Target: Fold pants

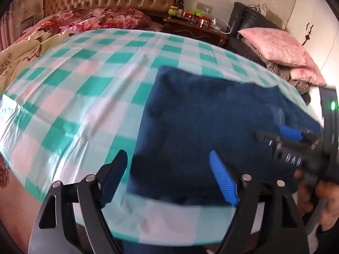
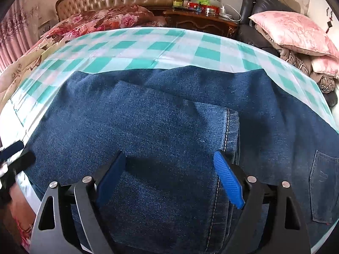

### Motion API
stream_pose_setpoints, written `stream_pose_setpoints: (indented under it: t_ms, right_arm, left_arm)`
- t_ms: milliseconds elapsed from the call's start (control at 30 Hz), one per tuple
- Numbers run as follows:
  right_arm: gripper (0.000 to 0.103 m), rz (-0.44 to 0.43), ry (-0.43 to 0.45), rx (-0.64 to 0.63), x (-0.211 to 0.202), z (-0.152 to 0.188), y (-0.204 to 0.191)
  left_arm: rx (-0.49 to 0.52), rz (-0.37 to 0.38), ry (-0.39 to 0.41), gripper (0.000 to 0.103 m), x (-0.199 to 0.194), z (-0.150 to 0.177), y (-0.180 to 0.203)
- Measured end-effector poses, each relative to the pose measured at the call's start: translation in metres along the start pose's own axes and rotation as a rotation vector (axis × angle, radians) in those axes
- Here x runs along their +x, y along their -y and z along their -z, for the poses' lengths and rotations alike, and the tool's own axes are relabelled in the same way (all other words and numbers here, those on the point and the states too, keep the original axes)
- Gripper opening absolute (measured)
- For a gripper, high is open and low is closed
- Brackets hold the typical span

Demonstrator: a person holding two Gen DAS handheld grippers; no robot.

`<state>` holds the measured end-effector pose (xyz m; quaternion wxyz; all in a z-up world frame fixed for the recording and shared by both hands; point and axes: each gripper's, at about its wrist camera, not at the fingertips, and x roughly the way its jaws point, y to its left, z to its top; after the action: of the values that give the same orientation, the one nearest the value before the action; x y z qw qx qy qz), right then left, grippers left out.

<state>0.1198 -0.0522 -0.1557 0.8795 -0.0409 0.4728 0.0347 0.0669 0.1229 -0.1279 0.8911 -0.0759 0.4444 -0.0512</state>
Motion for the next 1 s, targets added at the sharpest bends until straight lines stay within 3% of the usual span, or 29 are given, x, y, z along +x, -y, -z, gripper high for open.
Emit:
stream_pose_setpoints:
  t_ms: [100, 200, 300, 433, 667, 767, 933, 1000]
  right_arm:
    - [0.082, 0.006, 0.005, -0.007, 0.0, 0.002, -0.002]
    - [0.082, 0.006, 0.008, -0.011, 0.0, 0.002, -0.002]
    - [0.082, 0.009, 0.013, -0.01, 0.0, 0.003, -0.002]
    - [0.083, 0.009, 0.016, -0.012, -0.001, 0.004, -0.003]
    - [0.083, 0.008, 0.015, -0.012, -0.001, 0.004, -0.002]
    - [0.083, 0.01, 0.016, -0.012, -0.001, 0.004, -0.002]
    - [0.083, 0.01, 0.018, -0.013, -0.001, 0.004, -0.002]
    - [0.083, 0.011, 0.017, -0.013, -0.001, 0.004, -0.003]
  left_arm:
    - [-0.012, 0.007, -0.014, 0.08, 0.006, 0.012, -0.004]
    - [-0.027, 0.025, 0.033, 0.081, 0.004, 0.018, -0.008]
    - [-0.014, 0.036, 0.023, 0.08, 0.004, 0.015, -0.008]
    - [-0.065, 0.09, 0.069, 0.078, -0.008, 0.009, -0.013]
    - [-0.073, 0.047, 0.022, 0.048, 0.003, 0.006, -0.019]
    - [-0.111, 0.079, 0.018, 0.043, 0.001, 0.007, -0.03]
    - [-0.117, 0.06, 0.025, 0.049, 0.001, 0.01, -0.037]
    - [-0.117, 0.085, 0.017, 0.036, 0.002, 0.01, -0.036]
